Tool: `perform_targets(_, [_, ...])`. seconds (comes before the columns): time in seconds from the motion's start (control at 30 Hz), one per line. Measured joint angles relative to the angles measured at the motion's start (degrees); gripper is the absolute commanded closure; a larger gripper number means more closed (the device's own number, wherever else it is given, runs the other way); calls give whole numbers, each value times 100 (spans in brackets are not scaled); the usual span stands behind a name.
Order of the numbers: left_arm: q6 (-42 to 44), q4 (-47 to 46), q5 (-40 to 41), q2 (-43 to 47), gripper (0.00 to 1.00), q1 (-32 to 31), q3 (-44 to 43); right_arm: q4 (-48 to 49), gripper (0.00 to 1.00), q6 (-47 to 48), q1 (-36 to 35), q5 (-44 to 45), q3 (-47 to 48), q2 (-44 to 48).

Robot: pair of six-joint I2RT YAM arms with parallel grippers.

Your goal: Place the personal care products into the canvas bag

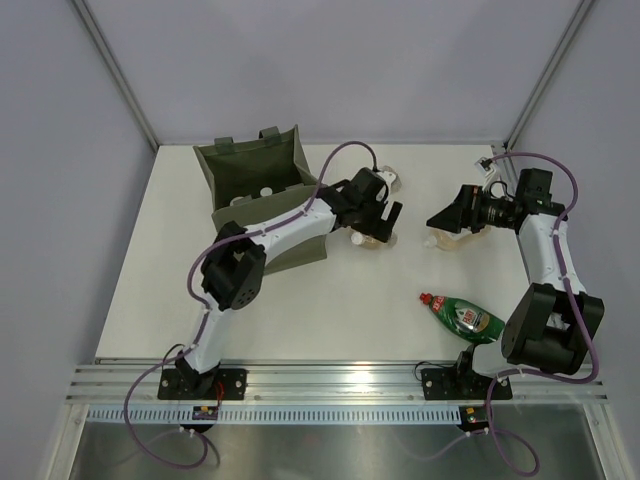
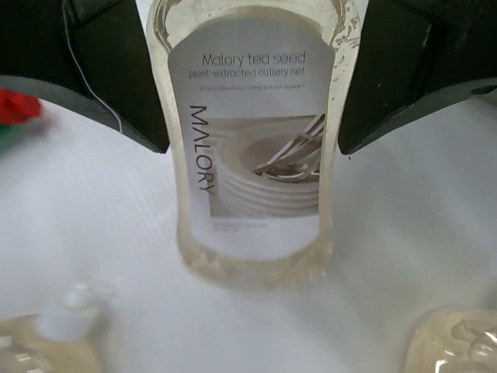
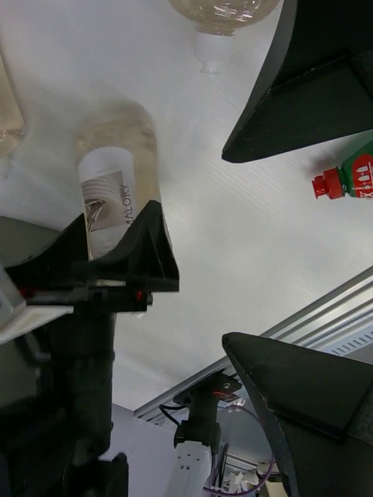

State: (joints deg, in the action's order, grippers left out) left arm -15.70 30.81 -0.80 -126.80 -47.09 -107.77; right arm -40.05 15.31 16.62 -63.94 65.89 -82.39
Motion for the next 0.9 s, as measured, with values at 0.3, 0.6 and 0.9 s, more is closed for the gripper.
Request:
perform_targets(0.3, [-2,-752,-579,1744,100,-103,503,90,0,-186,0,7,-22,144])
perform_targets(0.6, [-2,-774,-822,1996,100,-114,933,-1362,1,2155,-339,-208,205,120])
perform_targets(0.9, [317,-721,-1045,3239,17,-116,1969,-3390,1,6725,-1414,133,319,-24])
